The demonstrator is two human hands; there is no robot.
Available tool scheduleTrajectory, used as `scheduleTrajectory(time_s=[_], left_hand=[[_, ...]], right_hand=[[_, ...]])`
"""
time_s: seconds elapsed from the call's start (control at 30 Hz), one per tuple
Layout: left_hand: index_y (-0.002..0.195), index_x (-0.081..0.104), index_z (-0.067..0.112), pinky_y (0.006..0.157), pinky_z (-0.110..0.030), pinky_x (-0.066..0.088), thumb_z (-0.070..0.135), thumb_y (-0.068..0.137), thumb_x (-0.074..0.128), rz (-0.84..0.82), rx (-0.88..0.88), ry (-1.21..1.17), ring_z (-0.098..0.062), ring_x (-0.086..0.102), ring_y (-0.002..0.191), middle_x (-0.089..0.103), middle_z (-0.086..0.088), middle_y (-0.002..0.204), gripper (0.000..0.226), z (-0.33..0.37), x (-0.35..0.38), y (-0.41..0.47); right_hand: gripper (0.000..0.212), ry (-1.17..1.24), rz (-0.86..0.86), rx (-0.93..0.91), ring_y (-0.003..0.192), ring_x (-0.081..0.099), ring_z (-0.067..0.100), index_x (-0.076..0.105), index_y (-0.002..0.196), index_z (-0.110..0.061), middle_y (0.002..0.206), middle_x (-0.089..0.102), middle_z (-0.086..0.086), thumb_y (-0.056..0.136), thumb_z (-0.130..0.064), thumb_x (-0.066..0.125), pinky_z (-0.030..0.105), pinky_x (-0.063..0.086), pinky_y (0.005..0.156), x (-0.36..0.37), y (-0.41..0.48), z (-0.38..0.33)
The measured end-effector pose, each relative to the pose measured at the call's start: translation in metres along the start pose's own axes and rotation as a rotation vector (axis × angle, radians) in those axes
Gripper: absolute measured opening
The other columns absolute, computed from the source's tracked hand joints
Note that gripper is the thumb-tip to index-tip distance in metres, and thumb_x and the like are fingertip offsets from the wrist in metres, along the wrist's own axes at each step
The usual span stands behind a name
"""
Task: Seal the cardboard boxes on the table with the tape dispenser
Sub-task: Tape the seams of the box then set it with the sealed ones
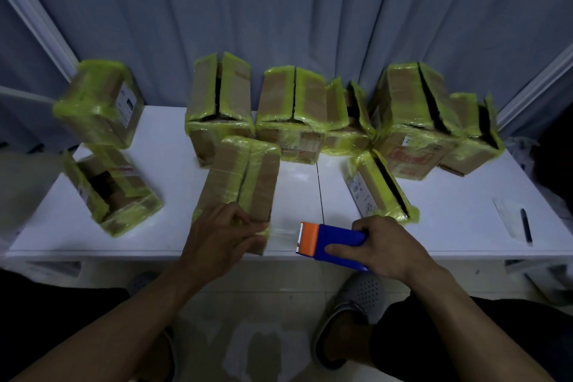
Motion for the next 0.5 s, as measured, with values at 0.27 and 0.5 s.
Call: scheduleTrajectory(time_s=[0.27, 0.5], left_hand=[[0.107, 0.076, 0.038, 0.069, -0.031, 0.051, 0.045, 0.082, 0.077, 0.004, -0.037, -0.035, -0.013, 0.055, 0.088, 0.060, 0.007, 0.096, 0.026, 0.003, -0.004, 0.001], [0.108, 0.076, 0.037, 0.069, -0.027, 0.047, 0.053, 0.083, 0.069, 0.012, -0.043, -0.071, -0.008, 0.053, 0.088, 0.059, 0.009, 0.096, 0.030, 0.007, -0.008, 0.002]], right_hand=[[0.060, -0.201, -0.042, -0.013, 0.068, 0.063, 0.008, 0.063, 0.078, -0.026, 0.071, 0.062, -0.008, 0.069, -0.085, 0.068, 0.026, 0.050, 0.057, 0.032, 0.023, -0.016], [0.064, -0.253, -0.072, -0.028, 0.078, 0.064, 0.014, 0.067, 0.092, -0.021, 0.085, 0.065, -0.004, 0.074, -0.082, 0.066, 0.031, 0.056, 0.068, 0.054, 0.041, -0.036]])
Point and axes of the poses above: each hand's wrist, its own y-axis towards the middle knuckle, its own x-axis out of the palm, z = x × y, the point moved 9 cm from there along y, towards the middle knuckle
